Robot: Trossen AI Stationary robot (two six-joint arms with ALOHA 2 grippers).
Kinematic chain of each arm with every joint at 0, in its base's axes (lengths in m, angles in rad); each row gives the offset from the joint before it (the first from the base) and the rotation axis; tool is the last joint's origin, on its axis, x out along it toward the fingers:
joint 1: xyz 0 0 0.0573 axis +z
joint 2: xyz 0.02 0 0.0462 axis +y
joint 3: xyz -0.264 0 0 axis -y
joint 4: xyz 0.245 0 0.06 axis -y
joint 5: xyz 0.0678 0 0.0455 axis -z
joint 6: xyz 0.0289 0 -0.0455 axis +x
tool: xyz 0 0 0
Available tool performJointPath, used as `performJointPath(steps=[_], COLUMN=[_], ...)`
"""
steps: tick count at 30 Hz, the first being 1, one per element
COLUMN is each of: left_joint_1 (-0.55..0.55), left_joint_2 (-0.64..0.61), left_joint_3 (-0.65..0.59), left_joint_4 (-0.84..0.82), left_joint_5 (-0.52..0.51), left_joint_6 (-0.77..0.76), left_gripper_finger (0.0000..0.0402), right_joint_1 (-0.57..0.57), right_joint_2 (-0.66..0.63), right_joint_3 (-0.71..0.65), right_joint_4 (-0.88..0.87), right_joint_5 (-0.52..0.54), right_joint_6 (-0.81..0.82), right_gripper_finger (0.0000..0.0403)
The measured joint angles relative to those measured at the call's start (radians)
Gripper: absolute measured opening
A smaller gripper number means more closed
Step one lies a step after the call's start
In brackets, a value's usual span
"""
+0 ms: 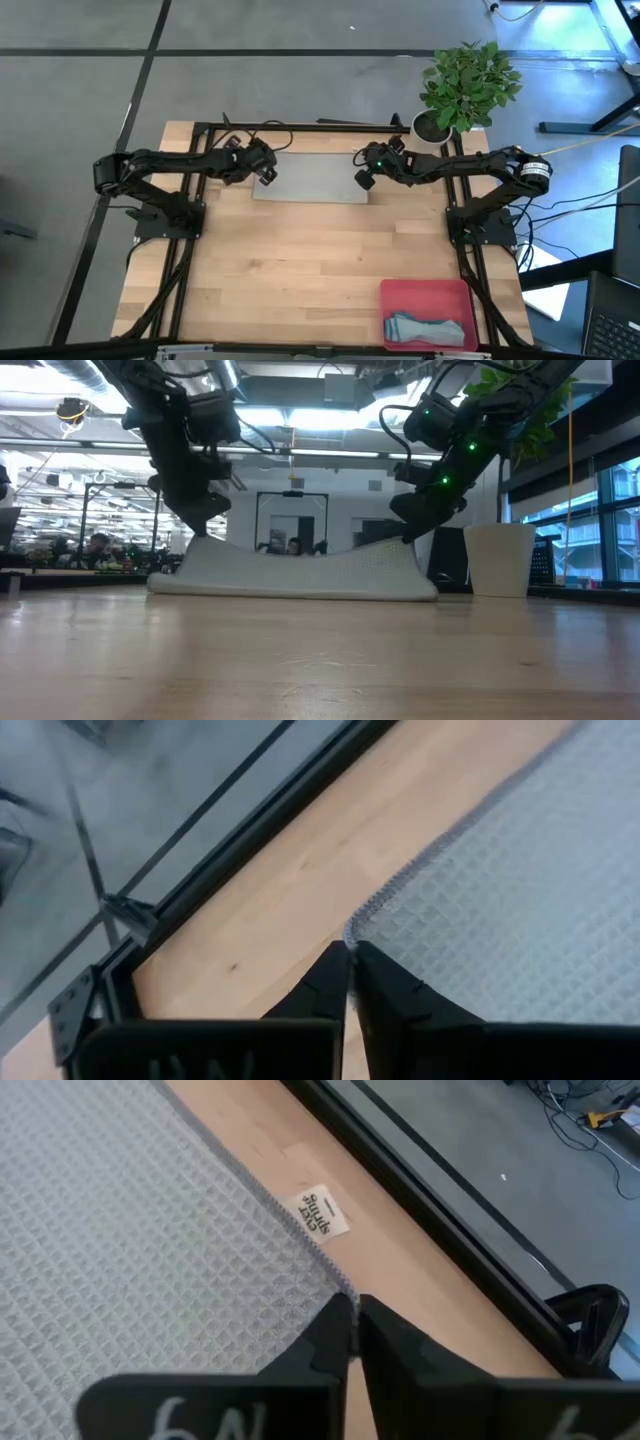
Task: Roll microfiber towels into tight, uniform cylinder then place into a basket
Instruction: Fold the gray towel
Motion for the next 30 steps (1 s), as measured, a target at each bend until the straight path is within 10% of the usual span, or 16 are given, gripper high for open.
performJointPath(steps=[14, 22, 30], left_joint_1=[0.031, 0.031, 0.029], left_joint_2=[0.000, 0.021, 0.152], left_joint_3=[0.000, 0.000, -0.023], left_joint_4=[0.010, 0.021, 0.024], left_joint_5=[0.027, 0.347, 0.373], left_joint_6=[0.019, 0.052, 0.062], left_gripper_finger=[0.0082, 0.0075, 0.0074], right_joint_1=[0.000, 0.014, 0.092], right_joint_2=[0.000, 0.000, 0.077], right_joint_3=[0.000, 0.000, -0.001], right_joint_4=[0.015, 0.028, 0.028], right_joint_5=[-0.013, -0.429, -0.531], right_joint_6=[0.028, 0.141, 0.178], right_gripper_finger=[0.0165, 0.0189, 0.0189])
